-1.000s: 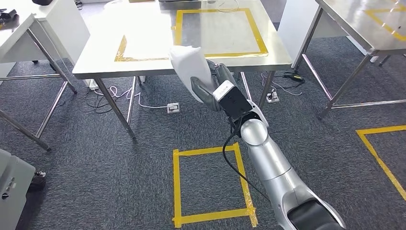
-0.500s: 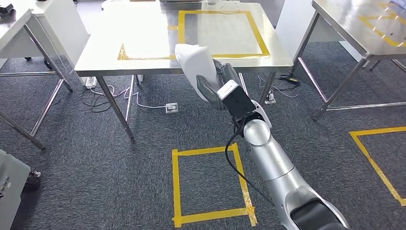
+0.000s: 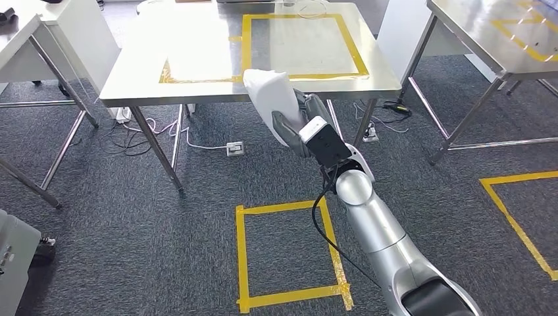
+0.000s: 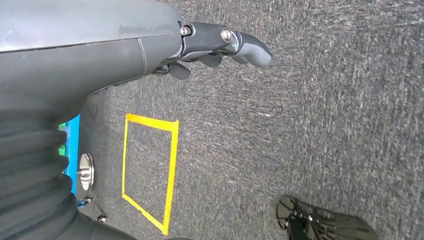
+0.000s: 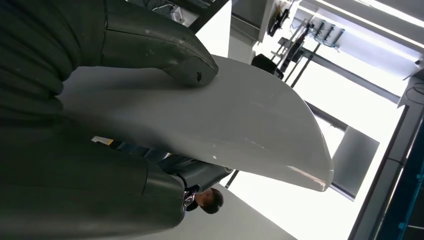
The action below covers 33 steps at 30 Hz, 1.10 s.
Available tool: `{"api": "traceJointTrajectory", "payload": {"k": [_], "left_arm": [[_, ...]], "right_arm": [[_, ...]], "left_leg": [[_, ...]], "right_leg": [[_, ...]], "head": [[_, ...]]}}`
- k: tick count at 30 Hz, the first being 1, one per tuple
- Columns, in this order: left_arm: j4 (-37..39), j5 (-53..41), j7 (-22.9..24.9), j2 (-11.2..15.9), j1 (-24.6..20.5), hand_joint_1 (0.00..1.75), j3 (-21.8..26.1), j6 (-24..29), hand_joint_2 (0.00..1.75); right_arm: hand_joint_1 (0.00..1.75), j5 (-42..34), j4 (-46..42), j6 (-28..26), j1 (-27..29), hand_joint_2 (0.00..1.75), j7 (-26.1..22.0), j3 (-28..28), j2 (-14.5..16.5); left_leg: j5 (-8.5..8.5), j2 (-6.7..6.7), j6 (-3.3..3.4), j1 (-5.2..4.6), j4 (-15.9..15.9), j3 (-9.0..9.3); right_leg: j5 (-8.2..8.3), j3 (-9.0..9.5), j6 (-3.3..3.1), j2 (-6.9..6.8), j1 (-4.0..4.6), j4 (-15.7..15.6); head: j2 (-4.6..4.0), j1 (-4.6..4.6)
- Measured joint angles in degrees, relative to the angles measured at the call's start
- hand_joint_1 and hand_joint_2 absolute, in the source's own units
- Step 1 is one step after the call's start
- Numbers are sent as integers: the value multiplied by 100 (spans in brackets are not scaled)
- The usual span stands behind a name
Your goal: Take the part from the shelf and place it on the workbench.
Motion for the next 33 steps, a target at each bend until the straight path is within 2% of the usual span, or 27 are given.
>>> {"api": "traceJointTrajectory", "payload": {"k": [2,3,6,8,10,11,12,13,14,16,17,18,19,21,23,25,27,28,29,30,31,32,33], "left_arm": [[-1,-1,1,2,-5,0,-2,0,175],[-2,-3,1,6,-8,0,-3,0,175],[-2,-16,2,10,-14,0,-5,-1,175],[-1,-26,1,3,-23,0,-10,-2,175],[-1,-33,1,-2,-32,0,-24,-4,175],[-1,-38,2,-2,-31,0,-31,-4,175],[-1,-42,3,-1,-24,0,-36,-5,175],[-1,-46,4,1,-15,0,-39,-5,175],[0,-50,4,1,-6,0,-40,-6,175],[-1,-54,3,3,-1,0,-45,-7,175],[-1,-54,2,7,-4,0,-48,-8,175],[-2,-56,2,9,-10,0,-52,-9,175],[-2,-60,2,11,-13,0,-62,-10,175],[-1,-68,2,8,-13,0,-83,-11,175],[-1,-79,-2,3,-7,0,-95,-13,175],[-2,-95,-10,0,-9,0,-98,-15,175],[-2,-105,-15,1,-2,0,-102,-23,175],[-1,-107,-15,1,7,0,-102,-27,175],[-1,-107,-14,0,18,0,-102,-31,175],[0,-107,-14,-2,26,0,-102,-33,175],[0,-107,-14,-5,31,0,-102,-33,175],[0,-107,-15,-8,32,0,-102,-32,175],[-1,-107,-18,-9,32,0,-102,-32,175]], "right_arm": [[175,2,0,-7,0,175,3,7,-7],[175,3,-1,-10,3,175,3,9,-10],[175,5,-7,-18,17,175,5,12,-25],[175,4,-24,-24,15,175,1,13,-33],[175,3,-36,-32,16,175,0,13,-36],[175,3,-37,-36,24,175,2,13,-36],[175,3,-37,-37,43,175,3,13,-36],[175,3,-37,-37,63,175,4,14,-37],[175,4,-37,-37,79,175,4,14,-37],[175,4,-38,-37,89,175,4,14,-38],[175,4,-39,-37,84,175,4,14,-39],[175,5,-40,-37,82,175,4,14,-39],[175,7,-40,-36,85,175,6,14,-40],[175,11,-41,-38,95,175,8,14,-47],[175,14,-42,-42,90,175,8,14,-64],[175,14,-43,-44,78,175,9,14,-79],[175,14,-39,-44,98,175,11,16,-91],[175,14,-35,-44,114,175,13,18,-97],[175,14,-32,-43,121,175,13,20,-102],[175,14,-29,-43,118,175,12,24,-104],[175,15,-26,-43,110,175,11,29,-106],[175,17,-18,-42,100,175,9,34,-108],[175,22,-5,-38,89,175,12,41,-108]], "left_leg": [[-60,-1,-82,9,28,33],[-83,-2,-124,3,33,44],[-120,4,-244,0,-10,81],[-214,3,-307,14,145,34],[-463,-9,-335,17,780,-292],[-594,-13,-341,15,1196,-541],[-656,-16,-340,13,1531,-768],[-597,-19,-329,11,1672,-909],[-424,-21,-308,5,1586,-937],[110,-34,-232,-20,860,-711],[277,-45,-191,-39,492,-553],[349,-56,-156,-58,222,-431],[334,-65,-126,-72,79,-363],[258,-73,-75,-70,-6,-290],[222,-77,-8,-48,-59,-207],[168,-77,42,-37,-82,-127],[91,-76,56,-38,-82,-59],[47,-77,50,-38,-79,-13],[-1,-77,40,-38,-76,43],[-55,-77,26,-37,-73,113],[-114,-76,8,-36,-72,185],[-173,-75,-16,-40,-64,254],[-228,-74,-49,-43,-67,305]], "right_leg": [[275,370,-22,-36,5,-755],[314,473,-55,-39,15,-966],[266,515,-200,0,42,-1036],[240,589,-293,12,30,-1064],[193,669,-367,14,32,-1079],[163,697,-391,18,44,-1079],[131,729,-405,27,58,-1078],[95,772,-411,39,72,-1077],[54,824,-411,52,83,-1076],[-38,947,-399,69,97,-1076],[-83,982,-381,74,111,-1074],[-117,1000,-356,80,116,-1079],[-128,1018,-324,87,118,-1081],[-115,1038,-256,95,118,-1072],[-146,970,-199,70,114,-890],[-342,639,-144,42,96,-333],[-582,150,-108,36,83,345],[-596,-20,-99,32,75,503],[-494,-92,-95,25,69,458],[-275,-50,-95,14,64,187],[20,66,-99,-3,60,-222],[236,181,-115,-23,69,-604],[347,276,-143,-40,84,-890]], "head": [[0,-1],[0,-2],[0,-4],[0,-23],[0,-47],[0,-50],[0,-50],[0,-49],[0,-49],[0,-49],[0,-50],[0,-54],[0,-55],[0,-51],[0,-32],[0,-21],[0,-19],[0,-17],[0,-16],[0,-15],[0,-15],[0,-21],[0,-23]]}}
